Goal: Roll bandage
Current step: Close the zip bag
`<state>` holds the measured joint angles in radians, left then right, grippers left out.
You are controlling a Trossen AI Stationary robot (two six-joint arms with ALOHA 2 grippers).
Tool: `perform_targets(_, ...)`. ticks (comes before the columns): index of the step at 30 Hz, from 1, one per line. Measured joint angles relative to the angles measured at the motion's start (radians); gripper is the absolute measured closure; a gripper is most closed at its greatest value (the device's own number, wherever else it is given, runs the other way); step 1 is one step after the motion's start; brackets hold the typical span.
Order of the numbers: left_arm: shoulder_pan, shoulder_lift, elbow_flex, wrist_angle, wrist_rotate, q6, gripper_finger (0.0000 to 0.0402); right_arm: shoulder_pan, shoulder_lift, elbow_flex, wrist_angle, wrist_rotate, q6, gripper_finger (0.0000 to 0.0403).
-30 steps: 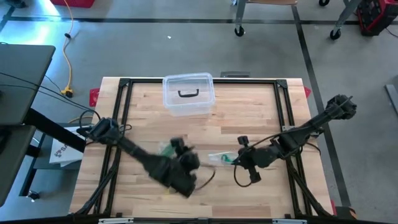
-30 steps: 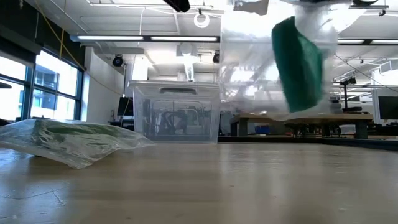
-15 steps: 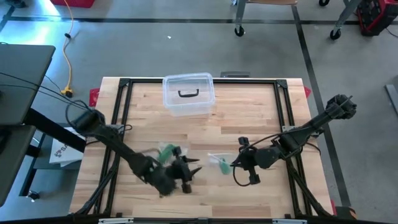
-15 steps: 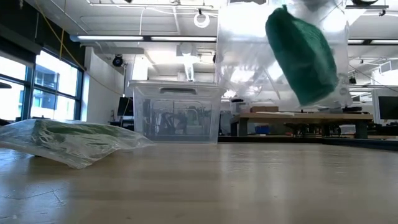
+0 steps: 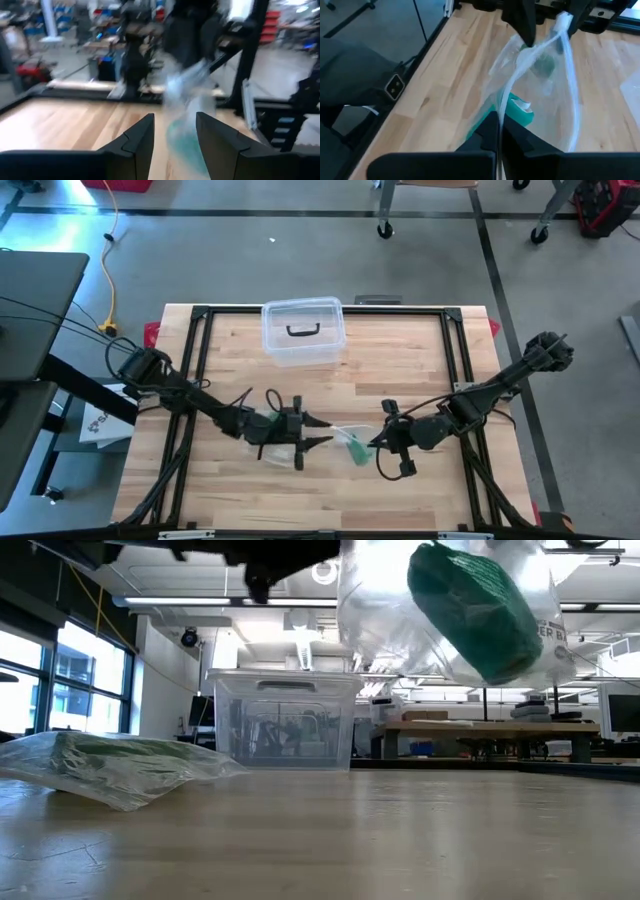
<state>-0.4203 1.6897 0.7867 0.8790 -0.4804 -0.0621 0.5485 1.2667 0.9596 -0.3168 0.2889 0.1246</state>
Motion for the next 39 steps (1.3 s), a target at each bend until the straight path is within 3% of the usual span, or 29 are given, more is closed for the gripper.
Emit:
perform_targets(3, 0.027, 0.034, 0.033, 0.038, 0.06, 0.04, 0.0262, -0.014, 0.0, 0.0, 0.0, 0.0, -0.004, 0.0403)
perform_targets(10, 0.061, 0.062, 0.056, 0.048, 0.078, 0.047, 0.0272, -0.028, 0.0, 0.0, -0.003, 0.0, -0.039, 0.0403)
perform_targets(15, 0.058, 0.063, 0.056, 0.037, 0.076, 0.052, 0.0339, -0.027, 0.001, 0.0, -0.014, 0.0, -0.018, 0.0403)
perform_targets(18, 0.041, 0.063, 0.056, -0.028, 0.014, 0.081, 0.0389, -0.027, 0.002, -0.001, -0.04, 0.04, 0.007, 0.0403)
perform_targets(23, 0.011, 0.048, 0.064, -0.083, -0.075, 0.102, 0.0399, -0.027, 0.002, -0.001, -0.09, 0.164, 0.084, 0.0398)
perform_targets(26, -0.005, 0.046, 0.12, -0.215, -0.124, 0.118, 0.04, -0.03, 0.002, 0.0, -0.086, 0.174, 0.081, 0.0375)
perform_targets(33, 0.003, 0.048, 0.367, -0.799, -0.134, 0.016, 0.0401, -0.032, -0.005, 0.079, 0.016, 0.146, 0.016, 0.0316)
perform_targets(39, 0.009, 0.049, 0.462, -0.902, -0.123, 0.063, 0.0401, -0.051, 0.013, 0.079, 0.128, 0.122, -0.071, 0.0336)
